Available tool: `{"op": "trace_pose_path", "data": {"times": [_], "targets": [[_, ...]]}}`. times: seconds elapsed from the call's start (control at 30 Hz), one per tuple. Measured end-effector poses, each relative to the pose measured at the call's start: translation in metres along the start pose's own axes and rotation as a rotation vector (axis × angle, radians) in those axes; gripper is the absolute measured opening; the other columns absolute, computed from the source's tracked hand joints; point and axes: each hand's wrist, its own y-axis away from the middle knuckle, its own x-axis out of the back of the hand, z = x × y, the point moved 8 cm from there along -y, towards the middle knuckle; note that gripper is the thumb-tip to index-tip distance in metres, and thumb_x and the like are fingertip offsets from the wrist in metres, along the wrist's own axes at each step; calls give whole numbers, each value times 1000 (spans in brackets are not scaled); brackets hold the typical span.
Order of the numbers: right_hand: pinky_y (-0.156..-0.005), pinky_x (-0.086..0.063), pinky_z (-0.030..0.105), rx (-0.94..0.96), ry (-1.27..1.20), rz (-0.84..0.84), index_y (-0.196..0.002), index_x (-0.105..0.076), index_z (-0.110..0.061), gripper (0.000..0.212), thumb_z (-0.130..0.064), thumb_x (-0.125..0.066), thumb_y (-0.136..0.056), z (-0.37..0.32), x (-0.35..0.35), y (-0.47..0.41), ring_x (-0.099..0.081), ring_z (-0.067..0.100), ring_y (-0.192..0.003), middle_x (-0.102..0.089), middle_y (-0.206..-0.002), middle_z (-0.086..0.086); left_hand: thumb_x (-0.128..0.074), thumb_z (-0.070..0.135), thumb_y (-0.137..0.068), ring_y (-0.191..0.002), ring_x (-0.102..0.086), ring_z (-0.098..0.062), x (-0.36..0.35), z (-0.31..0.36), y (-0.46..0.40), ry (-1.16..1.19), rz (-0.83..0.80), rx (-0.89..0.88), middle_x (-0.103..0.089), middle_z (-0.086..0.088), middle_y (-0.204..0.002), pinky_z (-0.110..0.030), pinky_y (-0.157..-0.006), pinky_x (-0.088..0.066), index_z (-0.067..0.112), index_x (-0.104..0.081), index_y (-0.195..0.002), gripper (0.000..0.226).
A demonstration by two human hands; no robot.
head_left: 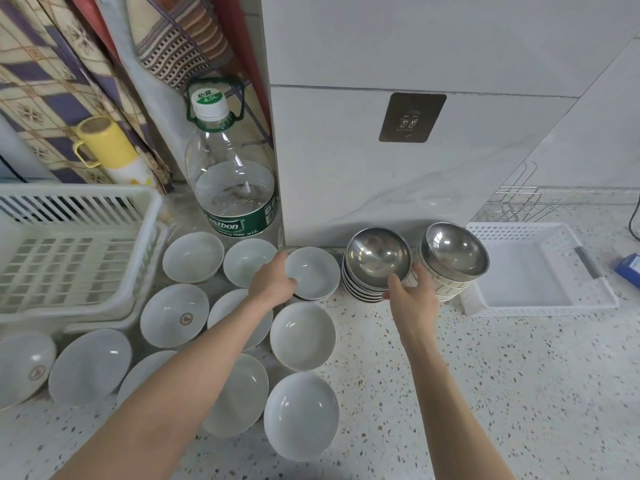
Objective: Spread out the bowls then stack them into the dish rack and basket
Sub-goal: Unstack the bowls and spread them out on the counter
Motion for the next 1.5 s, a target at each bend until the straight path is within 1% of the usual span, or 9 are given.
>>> {"op": "trace_pose_path", "data": {"times": [0.13,0.2,0.27,0.33,0.47,0.7,0.9,1.2,1.5], "targets": [[-57,-39,18,-13,-2,7,-149,-35,-20,60,-26,-54,-92,0,-3,-2,-65,-8,-63,-71,-92,-10,-53,3,-81,-95,-69,-34,1,-4,0,170,7,34,-68,-6,-113,-42,-88,-55,23,-50,-131,54],[-58,-40,20,-24,9,2,-148,-34,-20,61,-23,-53,-91,1,-5,-3,-65,-10,-62,-68,-115,-6,-49,1,-81,-84,-71,-29,0,-6,2,219,-6,63,-69,-5,-98,-35,-68,-58,29,-50,-124,51],[-58,-40,20,-28,11,4,-149,-34,-19,63,-17,-52,-88,1,-5,-3,-66,-8,-62,-67,-111,-9,-45,0,-80,-60,-68,-18,0,-7,5,281,-17,100,-68,-5,-79,-24,-41,-46,34,-47,-115,49],[-58,-43,21,-21,14,7,-149,-34,-19,65,-13,-51,-87,-1,-5,-4,-66,-5,-66,-61,-115,-13,-43,-2,-80,-42,-59,-11,-1,-7,6,329,-22,116,-66,-6,-72,-20,-34,-37,33,-47,-114,49],[-74,-58,46,-23,21,-7,-146,-34,-23,63,-13,-48,-86,-4,-5,-5,-71,21,-80,-62,-125,-1,-40,-6,-83,-45,-57,-17,1,-9,11,421,-22,152,-64,-11,-67,-21,-35,-38,32,-44,-115,50],[-57,-49,27,1,-191,50,-143,-37,-25,56,-8,-45,-90,-17,9,4,-65,12,-61,-68,-73,-18,-42,-9,-88,-44,-47,-15,14,-11,28,673,-3,188,-57,-13,-67,-19,-34,-31,29,-46,-123,52],[-60,-46,28,11,-416,189,-133,-45,-25,51,-6,-45,-86,-6,39,33,-61,2,-53,-68,-61,-11,-45,-9,-89,-46,-46,-12,22,-17,63,884,-46,149,-57,-13,-71,-19,-38,-30,29,-43,-129,55],[-69,-46,29,-154,-376,302,-135,-42,-26,49,-9,-47,-89,81,62,98,-64,6,-60,-65,-57,-7,-47,-10,-91,-42,-40,-10,8,-39,122,1047,-130,123,-55,-5,-53,-19,-37,-29,31,-48,-127,55],[-59,-46,28,-230,-144,90,-141,-39,-23,52,-9,-47,-92,106,30,97,-65,10,-62,-68,-77,5,-47,-9,-91,-39,-43,-8,1,-47,152,1010,-121,118,-56,-6,-55,-20,-39,-30,32,-47,-129,56]]}}
